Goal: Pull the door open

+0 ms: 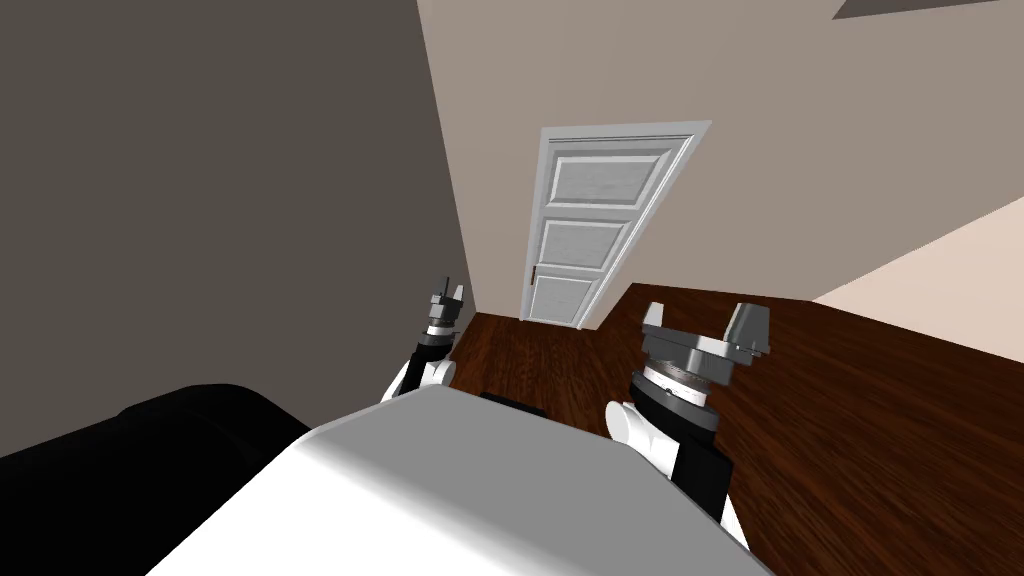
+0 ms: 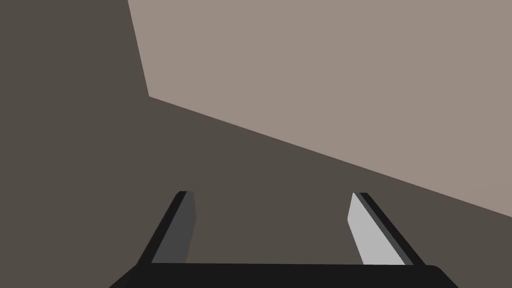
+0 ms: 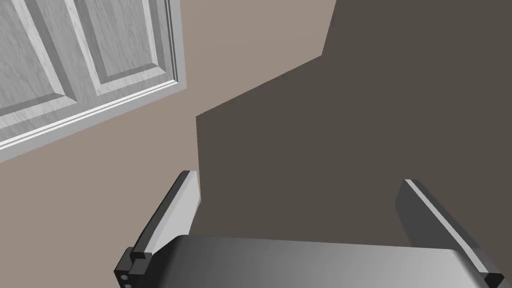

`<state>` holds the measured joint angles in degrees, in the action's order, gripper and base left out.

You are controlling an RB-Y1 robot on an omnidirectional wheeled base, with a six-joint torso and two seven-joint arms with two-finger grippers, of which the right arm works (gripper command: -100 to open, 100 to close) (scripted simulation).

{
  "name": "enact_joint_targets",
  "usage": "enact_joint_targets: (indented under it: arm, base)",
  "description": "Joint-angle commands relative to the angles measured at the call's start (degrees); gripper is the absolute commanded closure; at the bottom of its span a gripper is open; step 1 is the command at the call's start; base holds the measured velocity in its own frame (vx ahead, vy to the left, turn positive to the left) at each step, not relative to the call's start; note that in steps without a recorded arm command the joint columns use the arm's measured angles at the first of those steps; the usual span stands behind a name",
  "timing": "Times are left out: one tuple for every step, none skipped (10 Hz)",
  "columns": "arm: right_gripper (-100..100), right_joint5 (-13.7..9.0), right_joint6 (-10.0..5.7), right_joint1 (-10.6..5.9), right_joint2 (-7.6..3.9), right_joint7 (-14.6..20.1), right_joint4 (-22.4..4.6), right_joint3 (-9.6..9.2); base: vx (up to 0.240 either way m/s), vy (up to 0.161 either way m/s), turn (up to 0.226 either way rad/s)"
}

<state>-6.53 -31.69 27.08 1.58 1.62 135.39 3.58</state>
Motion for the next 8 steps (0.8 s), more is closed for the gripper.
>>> enact_joint_targets:
  arm:
    - [-100,-0.81,-0.72,0.28,-0.88,2.03,-1.79,-0.04]
    - [-100,-1.19,-1.05,0.41,-1.24,2.99,-2.63,-0.06]
    - [-100,-1.57,-1.39,0.55,-1.61,3.96,-3.48,-0.08]
    - [-100,-2.08,-1.84,0.72,-2.01,5.23,-4.60,-0.10]
    - [-100,-2.36,-2.09,0.82,-2.23,5.92,-5.21,-0.11]
    - [-100,-2.91,-2.58,1.01,-2.65,7.31,-6.43,-0.14]
    - [-100,-3.18,-2.82,1.10,-2.86,8.00,-7.04,-0.15]
    - [-100,-3.85,-3.41,1.34,-3.28,9.68,-8.52,-0.18]
  base:
    - [0.091,0.022,0.130]
    - [0.177,0.029,0.160]
    - [0.164,0.040,0.085]
    - [0.153,0.041,0.161]
    - [0.132,0.007,0.042]
    - [0.131,0.004,0.108]
    - [0.116,0.013,0.113]
    - [0.127,0.023,0.131]
